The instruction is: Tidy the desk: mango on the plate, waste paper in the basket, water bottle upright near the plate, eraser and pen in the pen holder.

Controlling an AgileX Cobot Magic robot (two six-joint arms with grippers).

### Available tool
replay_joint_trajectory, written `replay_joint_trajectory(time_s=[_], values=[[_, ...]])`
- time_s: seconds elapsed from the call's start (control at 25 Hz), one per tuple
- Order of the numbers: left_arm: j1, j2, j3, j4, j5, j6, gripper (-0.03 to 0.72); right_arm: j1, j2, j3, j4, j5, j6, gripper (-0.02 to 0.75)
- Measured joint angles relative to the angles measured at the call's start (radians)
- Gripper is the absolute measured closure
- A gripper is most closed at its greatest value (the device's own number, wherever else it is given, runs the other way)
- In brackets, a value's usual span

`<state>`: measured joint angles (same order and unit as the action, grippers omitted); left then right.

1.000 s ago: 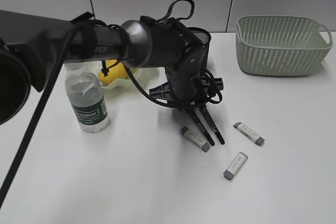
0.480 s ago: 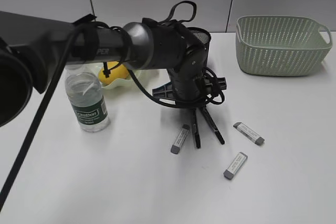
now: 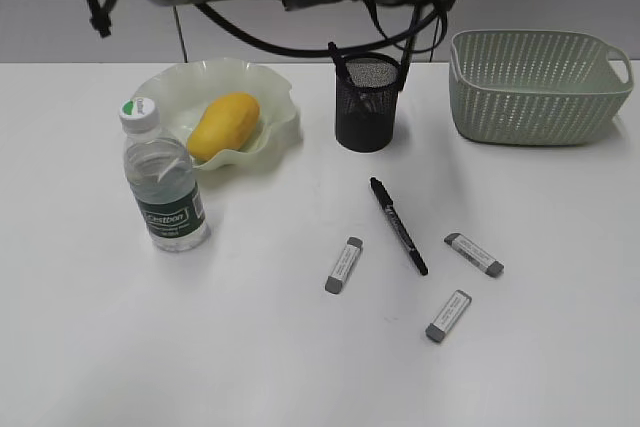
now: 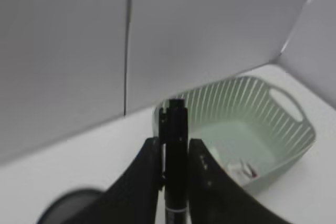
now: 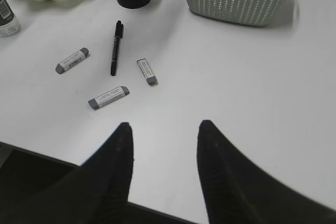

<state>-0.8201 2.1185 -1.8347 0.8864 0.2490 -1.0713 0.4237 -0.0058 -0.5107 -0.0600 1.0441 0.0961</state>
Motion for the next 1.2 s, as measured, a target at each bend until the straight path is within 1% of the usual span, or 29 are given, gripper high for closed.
replay_joint_trajectory(time_s=[0.08,0.2,0.28,0.36,0.44,0.52,0.6,0.64,0.72,0.76,0.84,0.96,1.2], values=[[0.025,0.001,0.0,0.121,-0.107,0.0,0.579,0.0,0.0,0.0,0.0,0.0,0.0,0.407],[0.095,0.042,0.0,0.194,-0.264,0.0,0.579,0.0,0.0,0.0,0.0,0.0,0.0,0.407],[0.144,0.081,0.001,0.193,-0.363,0.0,0.579,0.0,0.0,0.0,0.0,0.0,0.0,0.407],[0.185,0.109,0.002,0.181,-0.403,0.001,0.579,0.0,0.0,0.0,0.0,0.0,0.0,0.407],[0.208,0.127,0.002,0.174,-0.431,0.022,0.579,0.0,0.0,0.0,0.0,0.0,0.0,0.408],[0.226,0.138,0.002,0.167,-0.502,0.06,0.579,0.0,0.0,0.0,0.0,0.0,0.0,0.407],[0.235,0.149,0.002,0.105,-0.571,0.144,0.579,0.0,0.0,0.0,0.0,0.0,0.0,0.407],[0.236,0.155,0.002,0.056,-0.598,0.198,0.579,0.0,0.0,0.0,0.0,0.0,0.0,0.407],[0.236,0.172,0.002,-0.085,-0.636,0.353,0.579,0.0,0.0,0.0,0.0,0.0,0.0,0.407],[0.236,0.18,0.002,-0.137,-0.659,0.42,0.579,0.0,0.0,0.0,0.0,0.0,0.0,0.407],[0.237,0.202,0.002,-0.208,-0.707,0.499,0.579,0.0,0.0,0.0,0.0,0.0,0.0,0.407],[0.237,0.231,0.002,-0.25,-0.74,0.547,0.579,0.0,0.0,0.0,0.0,0.0,0.0,0.407],[0.245,0.282,0.002,-0.264,-0.74,0.56,0.575,0.0,-0.001,0.0,0.0,0.0,0.0,0.407]])
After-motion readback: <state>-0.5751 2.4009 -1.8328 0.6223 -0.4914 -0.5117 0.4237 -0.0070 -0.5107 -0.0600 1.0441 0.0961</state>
